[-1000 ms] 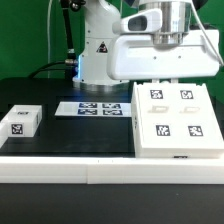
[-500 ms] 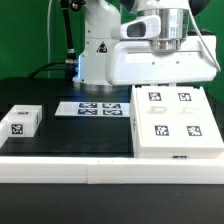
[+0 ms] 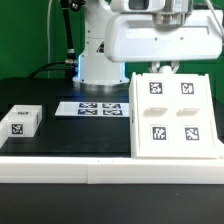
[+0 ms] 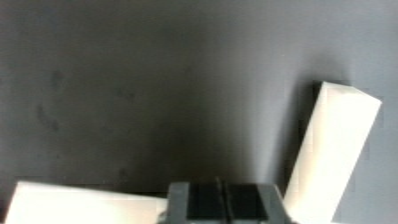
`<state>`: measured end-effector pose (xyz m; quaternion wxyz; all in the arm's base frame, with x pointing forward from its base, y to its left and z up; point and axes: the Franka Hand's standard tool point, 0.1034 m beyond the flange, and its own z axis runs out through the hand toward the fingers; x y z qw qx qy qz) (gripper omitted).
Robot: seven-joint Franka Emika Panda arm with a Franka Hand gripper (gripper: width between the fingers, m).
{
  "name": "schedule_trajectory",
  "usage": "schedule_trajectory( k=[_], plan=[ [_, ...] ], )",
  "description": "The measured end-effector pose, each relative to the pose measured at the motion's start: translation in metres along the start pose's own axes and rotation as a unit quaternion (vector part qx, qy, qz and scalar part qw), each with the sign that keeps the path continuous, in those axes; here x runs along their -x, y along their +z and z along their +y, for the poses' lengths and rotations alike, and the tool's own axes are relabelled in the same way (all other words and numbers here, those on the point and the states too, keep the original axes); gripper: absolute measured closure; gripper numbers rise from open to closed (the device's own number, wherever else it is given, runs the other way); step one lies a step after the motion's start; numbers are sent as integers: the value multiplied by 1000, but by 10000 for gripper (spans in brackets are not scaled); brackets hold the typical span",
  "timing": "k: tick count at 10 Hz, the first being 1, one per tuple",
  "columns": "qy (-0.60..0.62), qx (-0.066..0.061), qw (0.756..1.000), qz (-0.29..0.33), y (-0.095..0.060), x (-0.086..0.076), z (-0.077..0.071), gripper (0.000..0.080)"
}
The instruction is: Assemble cabinet
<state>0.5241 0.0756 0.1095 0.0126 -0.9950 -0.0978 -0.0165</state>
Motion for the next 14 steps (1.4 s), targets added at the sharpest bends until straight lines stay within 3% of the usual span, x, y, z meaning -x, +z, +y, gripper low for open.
schedule_trajectory(
  k=[5, 9, 14],
  plan=[
    [0, 0, 1000, 0, 3, 3, -1, 797],
    [-5, -2, 1000, -25, -18, -10, 5, 797],
    [-5, -3, 1000, -28, -12, -11, 6, 797]
  ],
)
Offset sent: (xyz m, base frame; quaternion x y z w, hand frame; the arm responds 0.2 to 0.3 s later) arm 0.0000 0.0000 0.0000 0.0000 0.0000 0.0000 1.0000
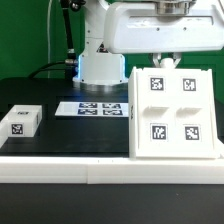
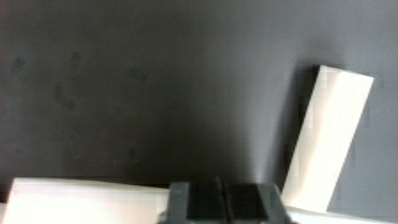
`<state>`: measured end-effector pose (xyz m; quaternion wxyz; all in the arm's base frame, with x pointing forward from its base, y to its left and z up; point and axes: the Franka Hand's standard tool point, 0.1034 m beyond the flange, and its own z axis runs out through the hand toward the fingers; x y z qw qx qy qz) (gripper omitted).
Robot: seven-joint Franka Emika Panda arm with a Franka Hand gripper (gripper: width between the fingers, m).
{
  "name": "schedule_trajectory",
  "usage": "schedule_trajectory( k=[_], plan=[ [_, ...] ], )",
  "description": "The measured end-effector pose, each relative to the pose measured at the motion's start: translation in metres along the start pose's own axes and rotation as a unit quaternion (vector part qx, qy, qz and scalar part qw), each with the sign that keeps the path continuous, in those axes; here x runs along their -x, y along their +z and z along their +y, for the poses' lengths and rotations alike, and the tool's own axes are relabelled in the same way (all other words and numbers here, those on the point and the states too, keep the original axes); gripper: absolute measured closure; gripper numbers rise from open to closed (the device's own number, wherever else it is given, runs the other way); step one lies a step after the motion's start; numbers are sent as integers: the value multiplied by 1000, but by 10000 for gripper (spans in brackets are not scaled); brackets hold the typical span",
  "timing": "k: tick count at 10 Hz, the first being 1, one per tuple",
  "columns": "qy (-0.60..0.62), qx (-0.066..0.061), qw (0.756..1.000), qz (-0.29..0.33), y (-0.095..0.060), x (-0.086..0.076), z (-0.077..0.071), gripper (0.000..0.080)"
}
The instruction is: Assemble cabinet
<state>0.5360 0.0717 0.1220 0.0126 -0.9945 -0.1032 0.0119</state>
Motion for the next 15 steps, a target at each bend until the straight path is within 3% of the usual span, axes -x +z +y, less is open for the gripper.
schedule_trajectory(
  k=[11, 12, 13, 14, 15],
  plan=[
    [-4, 0, 1000, -1, -8, -4, -4, 769],
    [-4, 0, 1000, -1, -8, -4, -4, 570],
    [-4, 0, 1000, -1, -8, -4, -4, 570],
    [-4, 0, 1000, -1, -8, -4, -4, 387],
    [-4, 0, 1000, -1, -8, -4, -4, 252]
  ],
)
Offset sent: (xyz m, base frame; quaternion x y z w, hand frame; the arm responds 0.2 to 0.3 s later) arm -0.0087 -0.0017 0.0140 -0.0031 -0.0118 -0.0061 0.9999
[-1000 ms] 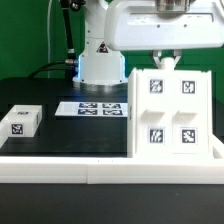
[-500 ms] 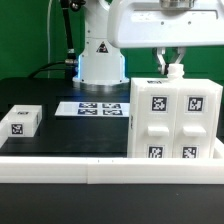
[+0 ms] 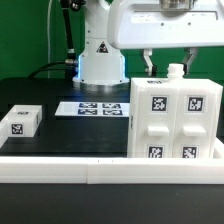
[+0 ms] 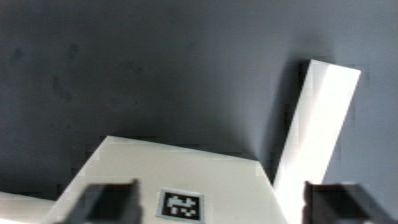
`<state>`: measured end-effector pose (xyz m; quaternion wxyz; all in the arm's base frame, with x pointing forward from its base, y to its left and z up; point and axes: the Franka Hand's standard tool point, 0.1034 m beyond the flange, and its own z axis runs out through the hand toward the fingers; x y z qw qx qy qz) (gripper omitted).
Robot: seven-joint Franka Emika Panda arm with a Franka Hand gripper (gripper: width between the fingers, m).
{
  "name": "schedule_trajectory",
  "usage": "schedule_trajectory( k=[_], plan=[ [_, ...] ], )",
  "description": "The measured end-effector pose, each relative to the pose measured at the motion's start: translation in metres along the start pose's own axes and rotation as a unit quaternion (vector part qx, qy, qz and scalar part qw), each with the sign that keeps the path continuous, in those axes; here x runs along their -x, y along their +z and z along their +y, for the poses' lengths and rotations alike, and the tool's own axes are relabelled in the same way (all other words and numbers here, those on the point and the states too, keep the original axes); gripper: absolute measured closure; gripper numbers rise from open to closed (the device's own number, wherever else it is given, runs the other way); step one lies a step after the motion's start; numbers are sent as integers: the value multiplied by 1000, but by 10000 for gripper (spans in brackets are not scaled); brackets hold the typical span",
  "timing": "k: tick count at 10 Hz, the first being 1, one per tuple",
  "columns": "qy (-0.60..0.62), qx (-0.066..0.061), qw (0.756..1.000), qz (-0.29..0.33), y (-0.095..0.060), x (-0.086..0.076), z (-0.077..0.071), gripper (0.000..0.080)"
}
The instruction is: Assemble cabinet
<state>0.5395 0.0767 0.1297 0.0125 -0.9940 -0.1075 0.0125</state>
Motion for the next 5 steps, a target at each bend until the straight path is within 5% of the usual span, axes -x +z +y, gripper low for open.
schedule_trajectory(
  k=[1, 2, 5],
  plan=[
    [0, 0, 1000, 0, 0, 0, 0, 252],
    [13, 2, 1000, 4, 0, 3, 0, 71],
    [93, 13, 995, 29, 16, 57, -2, 6]
  ],
)
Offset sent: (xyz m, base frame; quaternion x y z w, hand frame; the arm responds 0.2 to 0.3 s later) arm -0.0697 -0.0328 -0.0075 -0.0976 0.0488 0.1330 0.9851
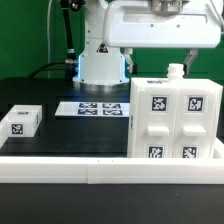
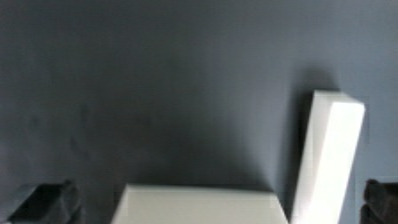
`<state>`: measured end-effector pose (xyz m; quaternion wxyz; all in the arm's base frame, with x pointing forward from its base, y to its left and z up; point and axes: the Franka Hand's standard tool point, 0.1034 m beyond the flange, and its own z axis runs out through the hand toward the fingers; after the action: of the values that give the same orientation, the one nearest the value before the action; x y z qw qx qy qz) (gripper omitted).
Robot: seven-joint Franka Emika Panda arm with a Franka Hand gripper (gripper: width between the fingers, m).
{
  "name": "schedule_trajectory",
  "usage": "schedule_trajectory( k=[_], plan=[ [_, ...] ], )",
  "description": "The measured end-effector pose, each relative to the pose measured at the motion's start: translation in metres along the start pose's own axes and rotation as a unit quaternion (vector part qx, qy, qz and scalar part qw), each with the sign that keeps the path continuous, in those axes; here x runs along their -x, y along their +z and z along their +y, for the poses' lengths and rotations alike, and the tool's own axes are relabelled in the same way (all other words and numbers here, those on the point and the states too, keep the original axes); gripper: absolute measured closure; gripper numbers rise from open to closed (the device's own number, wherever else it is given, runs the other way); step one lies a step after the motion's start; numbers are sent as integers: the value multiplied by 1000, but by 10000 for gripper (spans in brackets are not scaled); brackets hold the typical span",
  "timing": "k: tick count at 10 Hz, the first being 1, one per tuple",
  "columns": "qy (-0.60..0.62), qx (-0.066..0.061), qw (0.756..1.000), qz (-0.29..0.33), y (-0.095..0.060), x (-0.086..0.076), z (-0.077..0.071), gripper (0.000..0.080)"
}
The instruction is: Assemble cabinet
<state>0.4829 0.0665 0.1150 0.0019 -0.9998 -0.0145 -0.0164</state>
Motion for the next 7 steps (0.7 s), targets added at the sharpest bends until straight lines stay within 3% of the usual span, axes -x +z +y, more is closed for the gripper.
schedule_trajectory(
  k=[2, 7],
  plan=[
    [6, 1, 1000, 0, 13, 15, 14, 1],
    [1, 1, 1000, 1, 12, 13, 14, 2]
  ],
)
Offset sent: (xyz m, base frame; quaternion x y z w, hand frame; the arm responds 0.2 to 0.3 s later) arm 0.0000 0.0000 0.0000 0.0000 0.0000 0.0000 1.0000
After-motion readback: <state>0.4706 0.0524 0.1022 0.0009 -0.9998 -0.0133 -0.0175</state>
